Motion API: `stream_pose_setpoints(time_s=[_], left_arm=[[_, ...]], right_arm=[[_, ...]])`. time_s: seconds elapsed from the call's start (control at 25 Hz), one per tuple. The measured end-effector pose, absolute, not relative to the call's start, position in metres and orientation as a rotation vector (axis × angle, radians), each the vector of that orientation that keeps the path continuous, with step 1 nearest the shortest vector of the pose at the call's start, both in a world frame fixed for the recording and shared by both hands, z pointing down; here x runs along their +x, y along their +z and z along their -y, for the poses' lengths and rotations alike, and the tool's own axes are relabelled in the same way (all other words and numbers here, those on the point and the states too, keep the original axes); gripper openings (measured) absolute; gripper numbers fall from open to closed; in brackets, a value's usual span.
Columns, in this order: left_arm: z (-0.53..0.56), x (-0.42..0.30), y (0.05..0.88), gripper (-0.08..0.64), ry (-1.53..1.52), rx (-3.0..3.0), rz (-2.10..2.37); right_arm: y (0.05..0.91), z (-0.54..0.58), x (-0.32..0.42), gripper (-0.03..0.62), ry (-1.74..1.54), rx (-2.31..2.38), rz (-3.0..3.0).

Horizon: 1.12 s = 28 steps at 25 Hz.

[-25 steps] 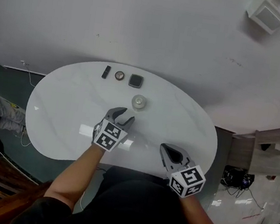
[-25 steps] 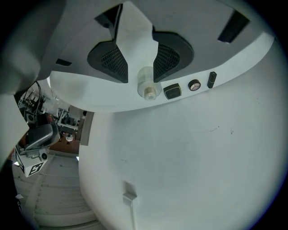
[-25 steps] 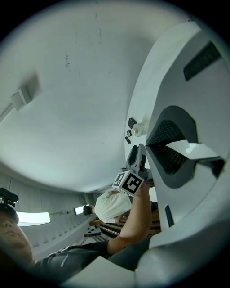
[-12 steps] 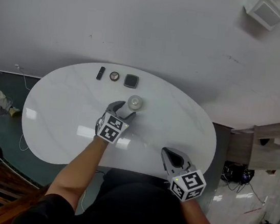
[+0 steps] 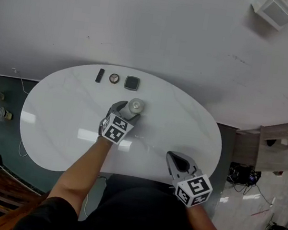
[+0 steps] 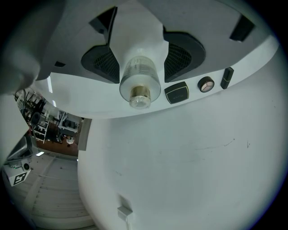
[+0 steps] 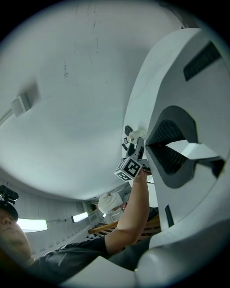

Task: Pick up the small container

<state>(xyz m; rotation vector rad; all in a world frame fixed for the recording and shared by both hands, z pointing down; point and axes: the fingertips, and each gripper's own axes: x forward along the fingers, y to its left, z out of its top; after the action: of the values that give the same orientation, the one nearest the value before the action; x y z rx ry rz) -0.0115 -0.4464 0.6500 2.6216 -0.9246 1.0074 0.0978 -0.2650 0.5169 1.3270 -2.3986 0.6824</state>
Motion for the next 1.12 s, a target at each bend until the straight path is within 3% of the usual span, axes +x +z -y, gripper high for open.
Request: stream_pose_setpoints(time_s=[1.12], left_arm=[[0.478, 0.026, 0.683, 0.339, 0.999, 2.618, 0.928]], right_arm=[[0.531, 0.253, 0.132, -0.004, 0.764, 1.397, 2.296]])
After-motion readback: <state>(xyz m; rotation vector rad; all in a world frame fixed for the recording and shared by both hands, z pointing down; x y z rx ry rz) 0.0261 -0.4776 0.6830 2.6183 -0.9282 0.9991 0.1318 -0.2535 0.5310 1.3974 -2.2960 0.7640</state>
